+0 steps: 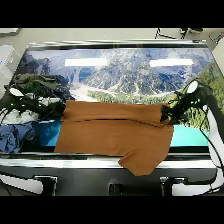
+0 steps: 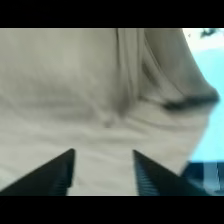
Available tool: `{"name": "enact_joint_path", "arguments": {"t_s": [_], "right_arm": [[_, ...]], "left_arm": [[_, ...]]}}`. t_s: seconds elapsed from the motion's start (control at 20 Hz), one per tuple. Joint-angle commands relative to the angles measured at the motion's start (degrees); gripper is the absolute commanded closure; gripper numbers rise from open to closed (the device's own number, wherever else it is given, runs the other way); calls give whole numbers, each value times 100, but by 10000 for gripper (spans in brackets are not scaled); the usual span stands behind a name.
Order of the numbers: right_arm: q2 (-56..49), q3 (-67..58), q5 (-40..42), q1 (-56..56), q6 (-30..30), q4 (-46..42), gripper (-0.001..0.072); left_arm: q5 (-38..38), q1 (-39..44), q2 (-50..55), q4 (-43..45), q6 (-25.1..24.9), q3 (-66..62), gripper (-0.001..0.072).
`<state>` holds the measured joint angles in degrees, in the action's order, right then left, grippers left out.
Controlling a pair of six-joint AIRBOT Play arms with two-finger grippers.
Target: Fold the clothes and pants, and hang the long-sleeved shirts on hangers.
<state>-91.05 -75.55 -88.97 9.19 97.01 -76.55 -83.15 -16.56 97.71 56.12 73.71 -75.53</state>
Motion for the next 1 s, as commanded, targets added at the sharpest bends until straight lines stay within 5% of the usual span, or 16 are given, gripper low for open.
{"name": "enact_joint_path", "arguments": {"t_s": [0.0, 0.2, 0.35, 0.75, 0.8, 0.95], "right_arm": [[483, 105, -688, 516, -289, -175, 95], [1491, 1576, -496, 1182, -363, -214, 72], [2006, 2509, -321, 1244, -673, -210, 72], [2159, 2671, -332, 1244, -660, -190, 74], [2159, 2671, -332, 1244, -660, -190, 74], [2203, 2798, -389, 1239, -634, -190, 74]], "left_arm": [[-841, -345, -374, 483, 0, 33, 186], [-511, -909, -1252, 822, -90, 1749, 223], [-83, -1335, -1766, 817, -634, 3047, 225], [433, -1231, -1829, 402, -835, 3989, 281], [592, -1147, -1829, 400, -758, 4033, 321], [901, -970, -1829, 284, -566, 4050, 681]]}}
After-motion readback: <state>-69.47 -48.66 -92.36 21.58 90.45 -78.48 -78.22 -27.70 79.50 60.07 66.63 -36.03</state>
